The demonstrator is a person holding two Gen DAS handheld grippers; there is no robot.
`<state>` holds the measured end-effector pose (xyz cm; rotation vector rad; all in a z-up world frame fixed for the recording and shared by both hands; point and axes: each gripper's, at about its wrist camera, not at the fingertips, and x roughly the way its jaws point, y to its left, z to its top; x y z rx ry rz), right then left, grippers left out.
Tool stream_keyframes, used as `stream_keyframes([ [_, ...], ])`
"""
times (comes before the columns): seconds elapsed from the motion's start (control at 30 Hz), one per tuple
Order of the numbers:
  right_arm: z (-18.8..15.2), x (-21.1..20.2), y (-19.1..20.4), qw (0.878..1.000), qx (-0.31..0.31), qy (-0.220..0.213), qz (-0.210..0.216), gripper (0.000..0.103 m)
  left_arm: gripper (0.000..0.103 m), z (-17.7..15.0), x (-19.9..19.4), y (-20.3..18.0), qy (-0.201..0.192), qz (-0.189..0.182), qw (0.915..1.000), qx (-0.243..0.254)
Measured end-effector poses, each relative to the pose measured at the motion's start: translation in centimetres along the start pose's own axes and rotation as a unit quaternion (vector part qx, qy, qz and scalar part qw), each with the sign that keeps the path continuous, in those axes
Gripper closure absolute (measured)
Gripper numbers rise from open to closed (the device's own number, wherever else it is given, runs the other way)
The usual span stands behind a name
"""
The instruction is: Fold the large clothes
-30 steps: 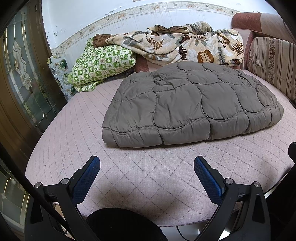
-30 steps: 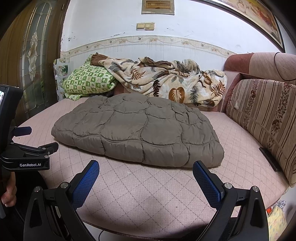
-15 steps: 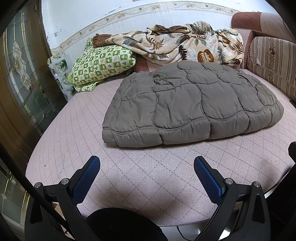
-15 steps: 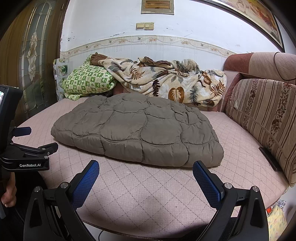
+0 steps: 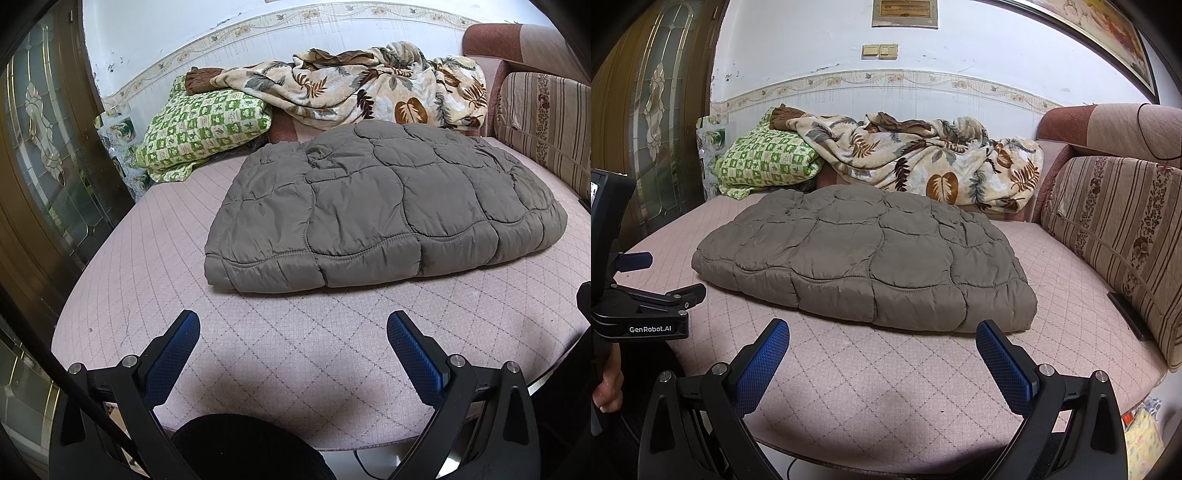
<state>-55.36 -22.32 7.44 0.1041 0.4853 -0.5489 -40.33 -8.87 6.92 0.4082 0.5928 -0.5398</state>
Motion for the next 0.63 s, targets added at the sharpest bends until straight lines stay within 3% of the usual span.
stream_keyframes([
  [0.37,0.1,0.0,-0.2,1.000,0.001,0.001,0.000,0.001,0.002,0.0,0.0,0.0,0.000,-0.002,1.0000,0.001],
  [0.63,0.1,-0.1,-0.6,1.000,0.006,-0.002,0.004,0.001,0.002,0.1,0.0,2.6,0.005,-0.043,0.9984,-0.035],
])
